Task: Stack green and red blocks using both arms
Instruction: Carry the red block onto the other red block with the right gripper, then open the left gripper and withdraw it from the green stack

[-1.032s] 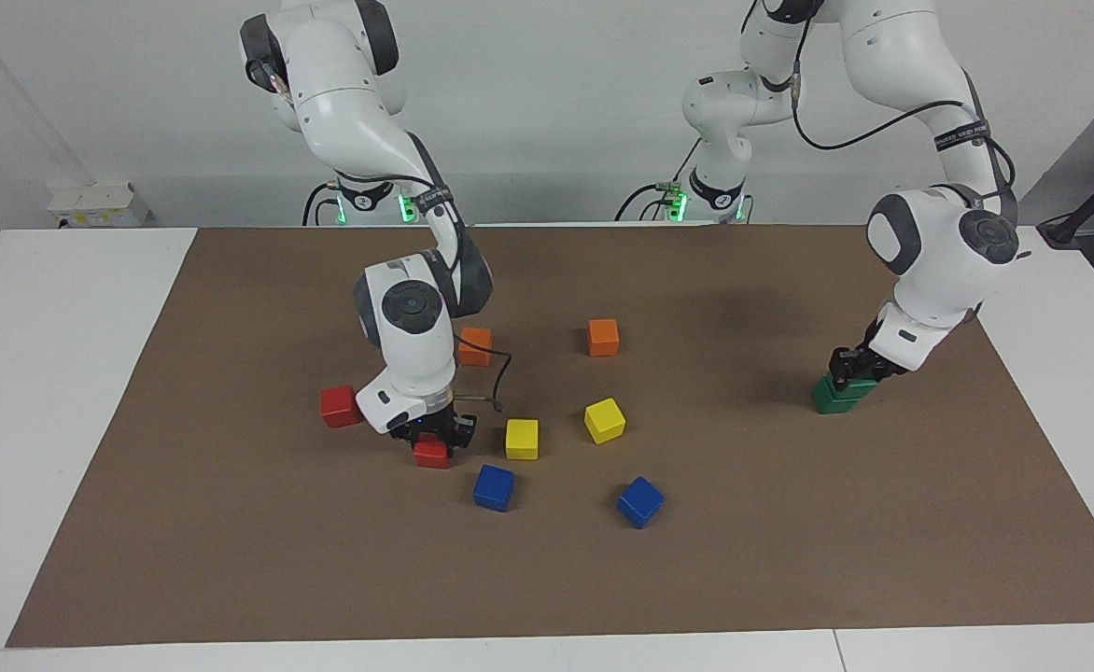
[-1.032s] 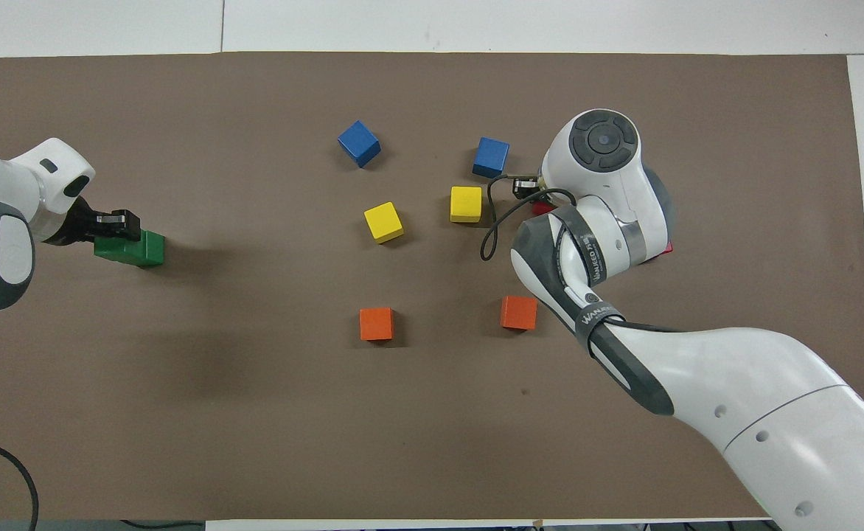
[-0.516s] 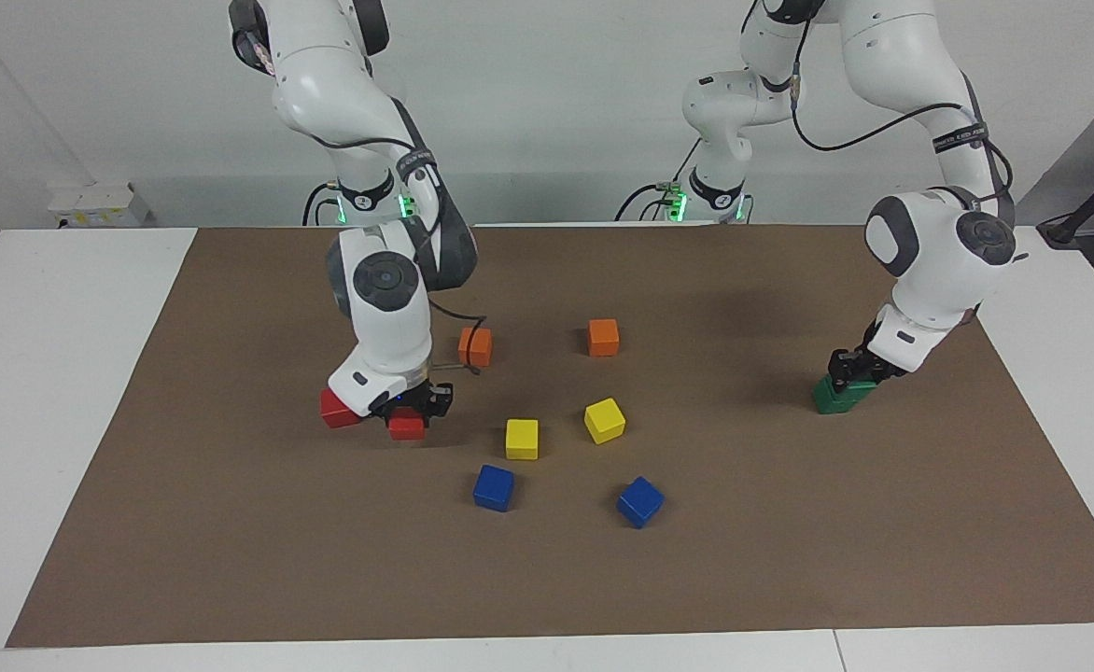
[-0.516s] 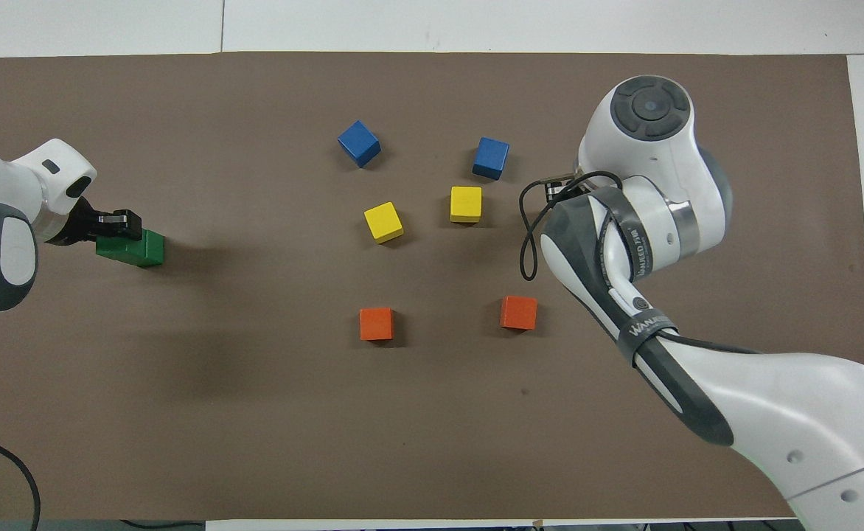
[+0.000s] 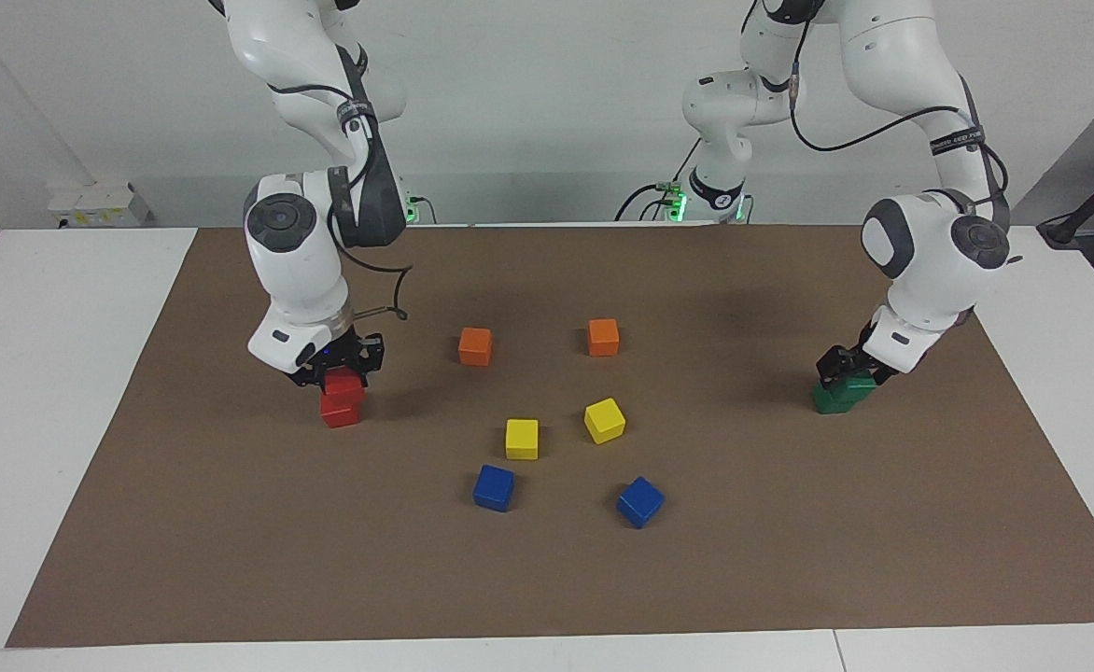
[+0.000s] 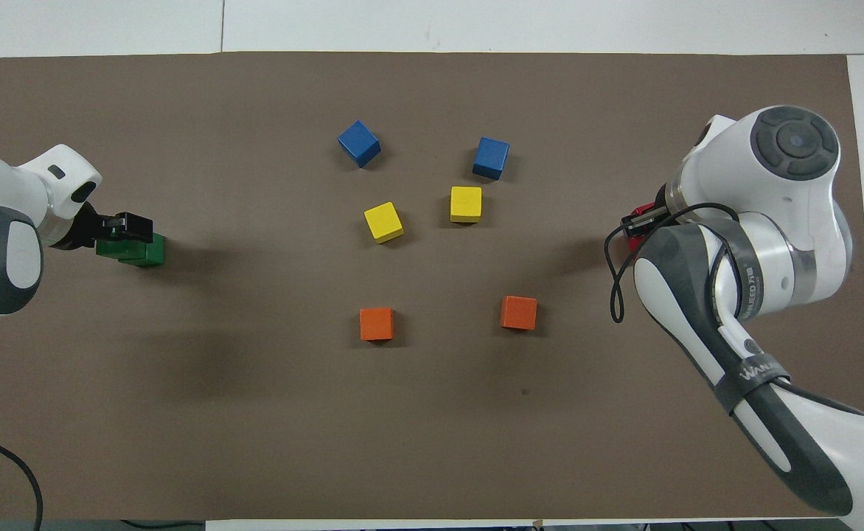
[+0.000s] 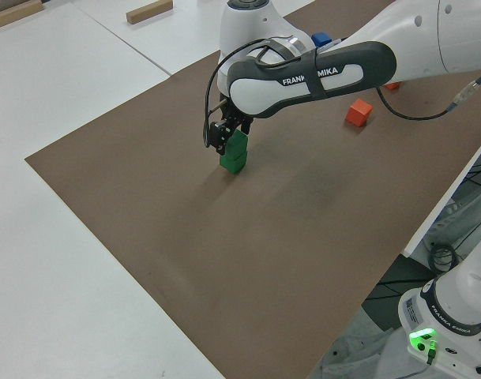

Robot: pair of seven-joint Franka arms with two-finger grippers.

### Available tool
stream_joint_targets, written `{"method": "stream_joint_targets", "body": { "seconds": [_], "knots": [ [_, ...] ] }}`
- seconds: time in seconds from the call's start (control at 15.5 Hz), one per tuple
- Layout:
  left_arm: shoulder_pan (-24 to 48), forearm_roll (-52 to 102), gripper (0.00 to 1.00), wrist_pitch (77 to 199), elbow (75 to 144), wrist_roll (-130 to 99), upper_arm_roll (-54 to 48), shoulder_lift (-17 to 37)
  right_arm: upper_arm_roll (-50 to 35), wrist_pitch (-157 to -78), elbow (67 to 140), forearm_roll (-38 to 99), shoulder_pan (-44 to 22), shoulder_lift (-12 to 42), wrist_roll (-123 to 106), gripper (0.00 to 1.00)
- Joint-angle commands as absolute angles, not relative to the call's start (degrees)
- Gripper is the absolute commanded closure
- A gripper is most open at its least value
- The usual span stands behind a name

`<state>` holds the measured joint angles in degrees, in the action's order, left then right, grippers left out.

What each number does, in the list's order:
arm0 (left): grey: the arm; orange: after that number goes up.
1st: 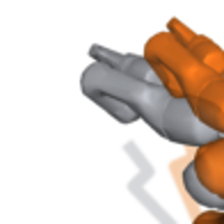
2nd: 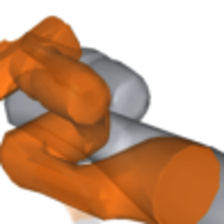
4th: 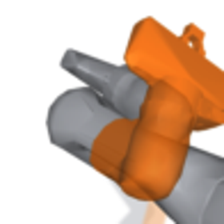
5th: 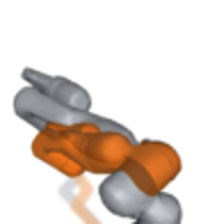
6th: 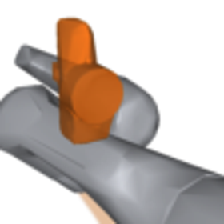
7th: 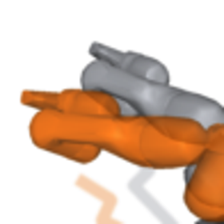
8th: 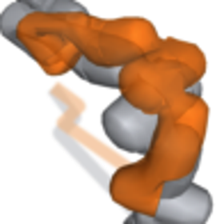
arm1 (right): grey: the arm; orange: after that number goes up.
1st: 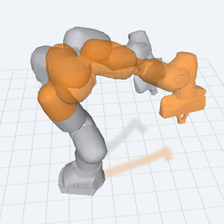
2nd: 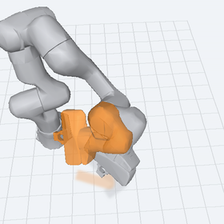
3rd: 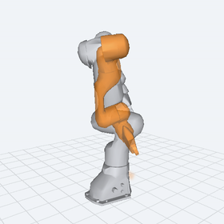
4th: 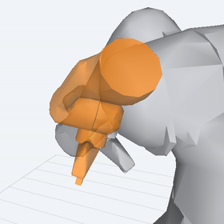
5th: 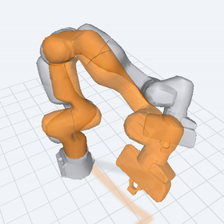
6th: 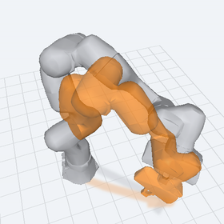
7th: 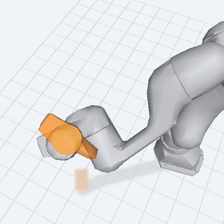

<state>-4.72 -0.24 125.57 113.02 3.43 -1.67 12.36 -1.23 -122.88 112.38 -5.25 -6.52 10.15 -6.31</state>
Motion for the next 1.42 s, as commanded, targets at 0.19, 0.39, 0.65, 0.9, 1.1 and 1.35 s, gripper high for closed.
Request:
{"method": "stream_joint_targets", "body": {
  "seconds": [0.19,0.39,0.65,0.9,1.1,1.35],
  "knots": [
    [-4.83,0.35,0.0,114.81,108.91,3.43,-1.32,6.6,-1.93,-133.48,124.17,-3.78,-2.9,4.58,-13.79,1.0],
    [-4.83,0.35,0.0,108.39,106.97,3.43,-1.32,3.35,-1.93,-134.74,124.89,-3.78,-2.11,4.57,-14.5,1.0],
    [-5.01,0.35,0.0,102.06,106.96,3.43,-1.32,-3.41,-1.93,-135.0,124.63,-2.73,-1.85,4.74,-14.15,1.0],
    [-4.92,0.35,0.0,98.62,106.88,3.25,-1.32,-5.97,-1.93,-137.37,124.37,-0.18,-2.02,5.36,-11.17,1.0],
    [-4.22,0.09,0.0,98.26,105.39,2.99,-1.23,-5.72,-1.93,-138.34,124.1,-0.18,-1.15,6.5,-10.9,1.0],
    [-4.39,0.0,0.0,92.48,99.07,3.08,-1.49,-3.35,-1.93,-137.55,124.28,0.44,-0.7,7.12,-8.53,1.0]
  ]
}}
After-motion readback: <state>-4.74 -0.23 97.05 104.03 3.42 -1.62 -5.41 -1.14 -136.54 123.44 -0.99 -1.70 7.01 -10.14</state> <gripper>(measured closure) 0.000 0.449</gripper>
